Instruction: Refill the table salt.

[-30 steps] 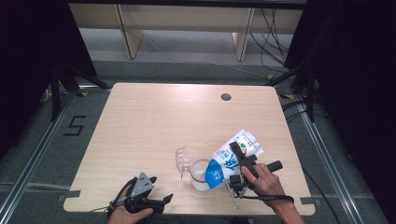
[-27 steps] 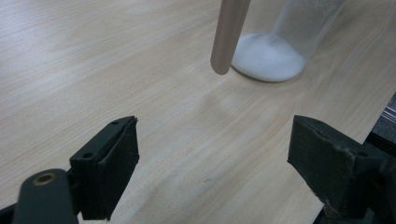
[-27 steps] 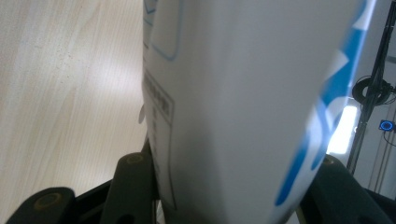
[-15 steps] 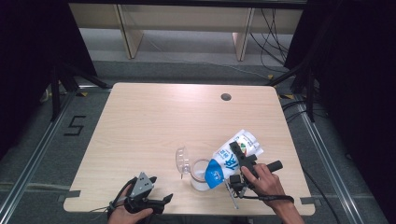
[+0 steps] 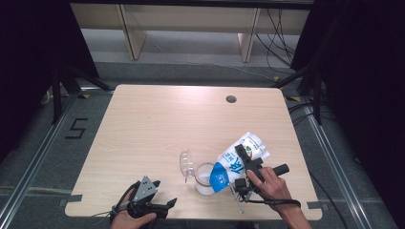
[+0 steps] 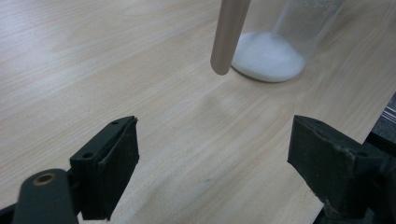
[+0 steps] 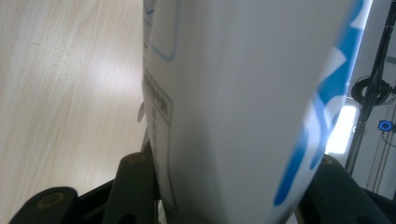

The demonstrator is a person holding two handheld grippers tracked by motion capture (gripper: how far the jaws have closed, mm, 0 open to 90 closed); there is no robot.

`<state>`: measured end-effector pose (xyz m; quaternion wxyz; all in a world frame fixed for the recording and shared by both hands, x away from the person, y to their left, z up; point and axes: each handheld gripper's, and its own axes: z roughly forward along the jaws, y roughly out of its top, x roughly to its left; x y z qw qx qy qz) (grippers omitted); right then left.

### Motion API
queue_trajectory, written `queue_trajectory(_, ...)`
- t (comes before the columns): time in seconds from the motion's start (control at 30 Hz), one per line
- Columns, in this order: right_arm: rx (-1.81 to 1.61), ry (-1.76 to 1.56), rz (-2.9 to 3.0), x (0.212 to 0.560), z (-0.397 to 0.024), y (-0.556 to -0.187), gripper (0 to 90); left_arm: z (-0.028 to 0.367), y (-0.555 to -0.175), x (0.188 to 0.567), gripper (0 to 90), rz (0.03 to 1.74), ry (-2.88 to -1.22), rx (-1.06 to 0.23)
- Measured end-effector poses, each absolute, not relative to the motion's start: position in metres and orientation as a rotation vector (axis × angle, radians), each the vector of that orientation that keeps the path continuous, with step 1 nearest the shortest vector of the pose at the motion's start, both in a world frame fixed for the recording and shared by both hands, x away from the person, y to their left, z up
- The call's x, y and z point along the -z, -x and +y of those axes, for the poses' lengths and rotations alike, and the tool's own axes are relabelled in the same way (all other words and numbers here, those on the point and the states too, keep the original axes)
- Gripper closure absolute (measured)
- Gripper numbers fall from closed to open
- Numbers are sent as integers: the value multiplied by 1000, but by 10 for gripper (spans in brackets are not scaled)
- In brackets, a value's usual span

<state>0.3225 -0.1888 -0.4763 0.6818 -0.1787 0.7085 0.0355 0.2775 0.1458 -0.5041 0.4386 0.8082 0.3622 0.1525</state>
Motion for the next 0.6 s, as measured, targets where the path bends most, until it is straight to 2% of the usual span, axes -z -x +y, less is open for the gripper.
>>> queue_trajectory(0.6,-44,487,1537,470,-187,-325,571,146,-278,504,158,900,-2011,-381)
